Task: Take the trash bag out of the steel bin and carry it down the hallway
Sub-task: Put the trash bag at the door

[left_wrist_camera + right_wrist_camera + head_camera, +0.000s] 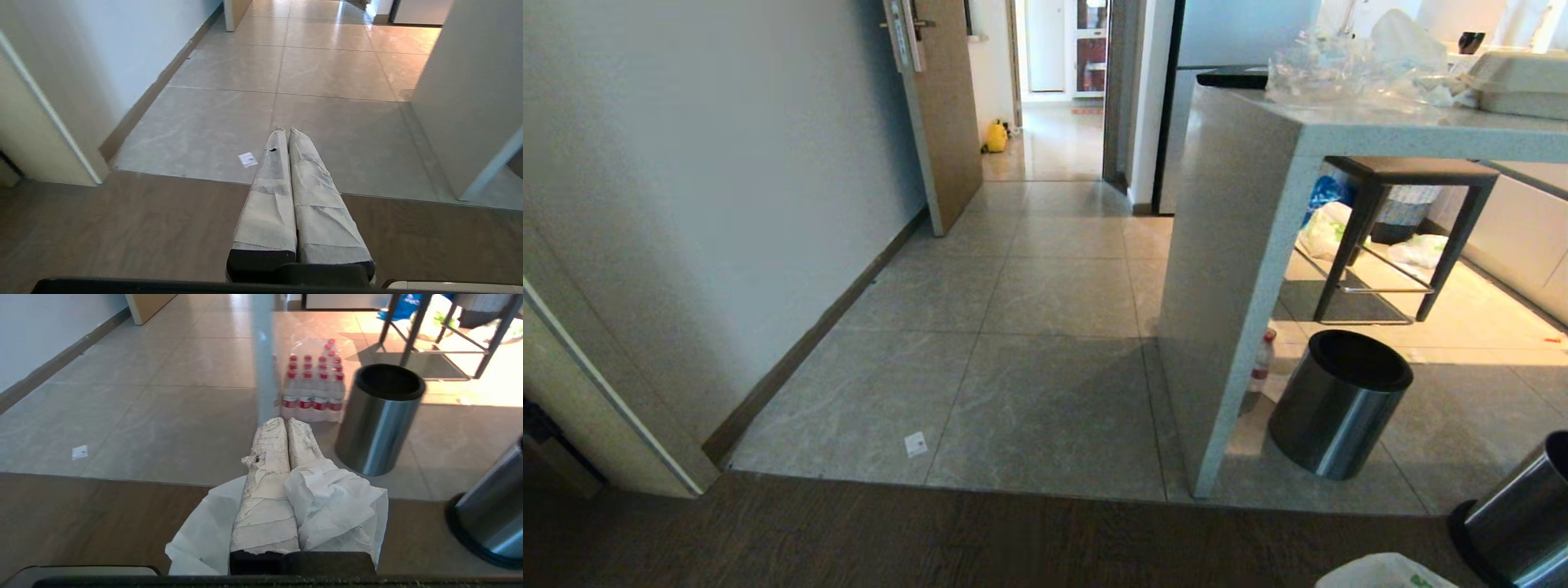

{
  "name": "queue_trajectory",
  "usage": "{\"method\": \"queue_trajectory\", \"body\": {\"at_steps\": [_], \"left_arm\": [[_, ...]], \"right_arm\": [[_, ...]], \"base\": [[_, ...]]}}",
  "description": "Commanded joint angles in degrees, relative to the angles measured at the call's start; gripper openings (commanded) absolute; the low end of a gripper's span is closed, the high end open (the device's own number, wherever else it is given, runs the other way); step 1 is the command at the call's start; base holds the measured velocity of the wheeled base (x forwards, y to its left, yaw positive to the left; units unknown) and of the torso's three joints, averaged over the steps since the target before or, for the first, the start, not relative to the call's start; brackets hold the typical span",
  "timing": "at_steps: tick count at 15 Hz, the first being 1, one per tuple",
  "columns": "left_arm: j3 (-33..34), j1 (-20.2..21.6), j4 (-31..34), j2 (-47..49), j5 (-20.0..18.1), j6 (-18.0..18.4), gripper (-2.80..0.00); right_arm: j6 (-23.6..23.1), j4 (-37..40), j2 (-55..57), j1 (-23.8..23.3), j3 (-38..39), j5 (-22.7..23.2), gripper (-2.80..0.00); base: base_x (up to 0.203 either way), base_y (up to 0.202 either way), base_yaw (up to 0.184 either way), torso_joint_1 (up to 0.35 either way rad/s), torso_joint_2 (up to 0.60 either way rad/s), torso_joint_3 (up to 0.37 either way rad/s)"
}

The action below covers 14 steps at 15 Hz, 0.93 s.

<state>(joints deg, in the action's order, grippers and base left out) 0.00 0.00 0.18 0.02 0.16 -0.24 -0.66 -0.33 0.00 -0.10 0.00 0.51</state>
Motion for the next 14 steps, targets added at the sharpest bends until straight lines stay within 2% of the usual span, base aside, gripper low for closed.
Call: {"method": "queue_trajectory", "body": {"at_steps": [1,11,14], "left_arm": [[0.0,0.0,-0.01,-0.02,0.02,-0.02,-2.8],[0.0,0.0,-0.01,-0.02,0.02,0.01,-2.8],[0.0,0.0,-0.01,-0.02,0.02,0.24,-2.8]], "right_arm": [[-0.04,-0.02,0.0,0.01,0.0,0.02,-2.8],[-0.04,-0.11,0.01,0.01,0.0,0.02,-2.8],[-0.04,-0.02,0.0,0.01,0.0,0.02,-2.8]], "base": [[0.0,0.193,0.0,0.0,0.0,0.0],[0.0,0.191,0.0,0.003,0.0,0.001],[0.0,0.068,0.002,-0.001,0.0,-0.002]]}}
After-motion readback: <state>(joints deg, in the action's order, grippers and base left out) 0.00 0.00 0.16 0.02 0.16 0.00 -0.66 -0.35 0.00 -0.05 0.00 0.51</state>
